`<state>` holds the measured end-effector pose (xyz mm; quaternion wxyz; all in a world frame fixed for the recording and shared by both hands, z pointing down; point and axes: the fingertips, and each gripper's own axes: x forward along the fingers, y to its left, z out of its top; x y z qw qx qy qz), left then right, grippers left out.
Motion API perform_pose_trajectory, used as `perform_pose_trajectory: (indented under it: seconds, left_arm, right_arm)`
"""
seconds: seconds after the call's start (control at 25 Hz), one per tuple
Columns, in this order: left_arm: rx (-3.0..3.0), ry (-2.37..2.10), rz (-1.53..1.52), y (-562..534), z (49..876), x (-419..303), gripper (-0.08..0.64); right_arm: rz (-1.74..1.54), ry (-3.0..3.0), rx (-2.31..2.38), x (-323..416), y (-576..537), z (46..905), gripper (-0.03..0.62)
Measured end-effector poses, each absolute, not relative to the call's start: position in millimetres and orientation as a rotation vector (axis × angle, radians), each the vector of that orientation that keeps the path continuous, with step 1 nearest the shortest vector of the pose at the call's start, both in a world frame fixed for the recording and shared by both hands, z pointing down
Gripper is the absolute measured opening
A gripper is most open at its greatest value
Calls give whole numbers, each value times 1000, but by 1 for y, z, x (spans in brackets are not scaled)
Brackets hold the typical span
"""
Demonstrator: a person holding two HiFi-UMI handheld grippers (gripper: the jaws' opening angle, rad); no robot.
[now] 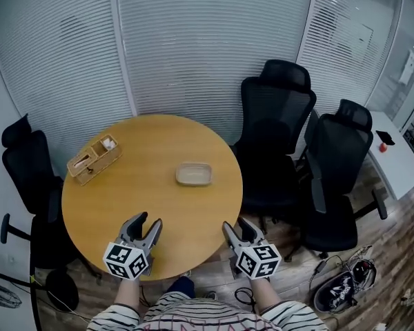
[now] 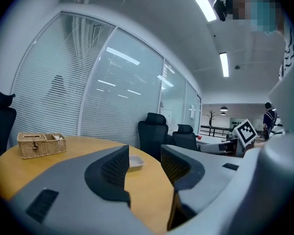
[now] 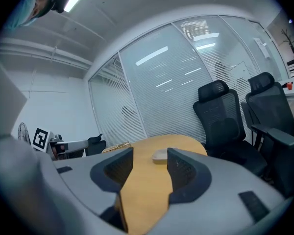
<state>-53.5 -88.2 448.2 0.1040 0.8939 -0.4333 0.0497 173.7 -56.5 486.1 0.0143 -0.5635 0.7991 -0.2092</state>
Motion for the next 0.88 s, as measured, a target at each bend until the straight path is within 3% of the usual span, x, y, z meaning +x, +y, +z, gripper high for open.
perform_pose_trajectory:
  seconds: [0.44,0.88]
  left_arm:
    - [2749,-1216,159,-195,405,-48,178]
    - [2734,-1094,250,-308,467,-31,178]
  right_arm:
    - [-637,2430,-1806,177,-141,482,210]
    - [-686,2391,-1901,175,-245,515,210]
